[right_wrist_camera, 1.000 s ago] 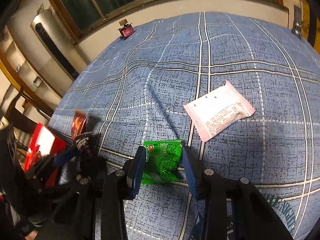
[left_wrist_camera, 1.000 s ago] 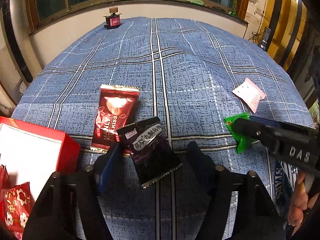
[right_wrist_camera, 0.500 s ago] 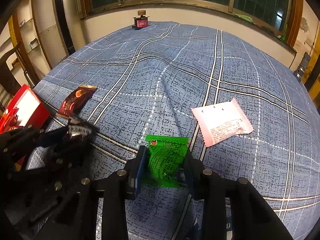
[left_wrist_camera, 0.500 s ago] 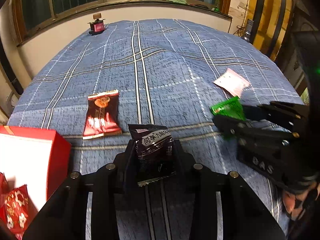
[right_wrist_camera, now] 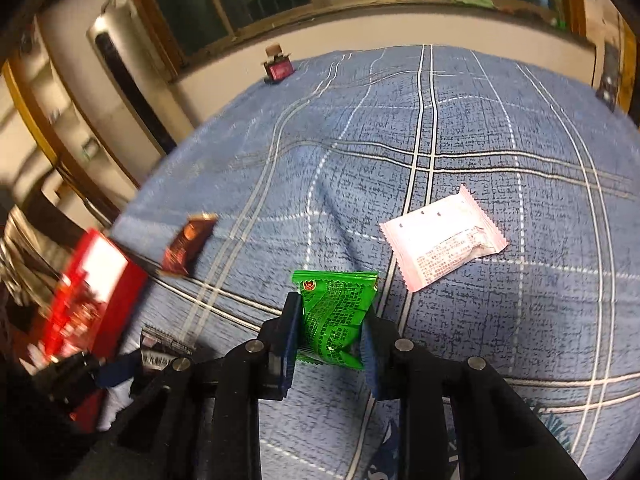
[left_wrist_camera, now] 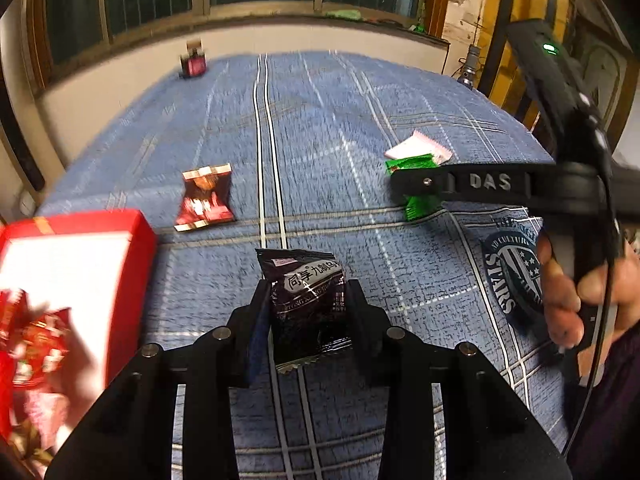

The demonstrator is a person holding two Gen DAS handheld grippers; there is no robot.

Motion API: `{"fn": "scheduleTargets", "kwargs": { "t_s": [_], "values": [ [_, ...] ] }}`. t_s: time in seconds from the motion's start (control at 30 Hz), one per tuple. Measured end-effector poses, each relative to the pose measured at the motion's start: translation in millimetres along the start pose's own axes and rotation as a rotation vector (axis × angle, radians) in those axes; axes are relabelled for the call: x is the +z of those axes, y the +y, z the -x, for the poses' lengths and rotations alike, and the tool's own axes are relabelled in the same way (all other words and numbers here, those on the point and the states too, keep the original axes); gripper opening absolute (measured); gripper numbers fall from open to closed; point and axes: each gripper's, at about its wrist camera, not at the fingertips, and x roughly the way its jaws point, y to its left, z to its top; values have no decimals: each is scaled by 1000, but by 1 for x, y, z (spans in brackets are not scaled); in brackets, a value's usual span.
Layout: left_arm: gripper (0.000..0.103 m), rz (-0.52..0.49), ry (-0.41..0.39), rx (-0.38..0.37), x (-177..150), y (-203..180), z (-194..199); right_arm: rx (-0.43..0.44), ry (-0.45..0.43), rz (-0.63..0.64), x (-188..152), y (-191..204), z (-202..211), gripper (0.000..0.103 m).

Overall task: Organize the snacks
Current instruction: 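Grasp the purple-black snack bag with the left tool while the right grasps the green packet, then hold the purple bag and green packet lifted above the bedspread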

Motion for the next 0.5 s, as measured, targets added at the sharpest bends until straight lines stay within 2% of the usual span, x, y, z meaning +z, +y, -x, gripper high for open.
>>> {"fn": "scheduleTargets", "kwargs": {
  "t_s": [0.1,0.27,0.5],
  "values": [
    [34,-24,-55,39,5,-6,16,44,-16,-37,-1,-3,6,27],
    [34,-51,-168,130,17,-10,45,98,-97,-63,2,-3,20,27],
    [34,-47,-241,197,23,-4,67,145,-207,-54,5,4,37,27]
  ]
}}
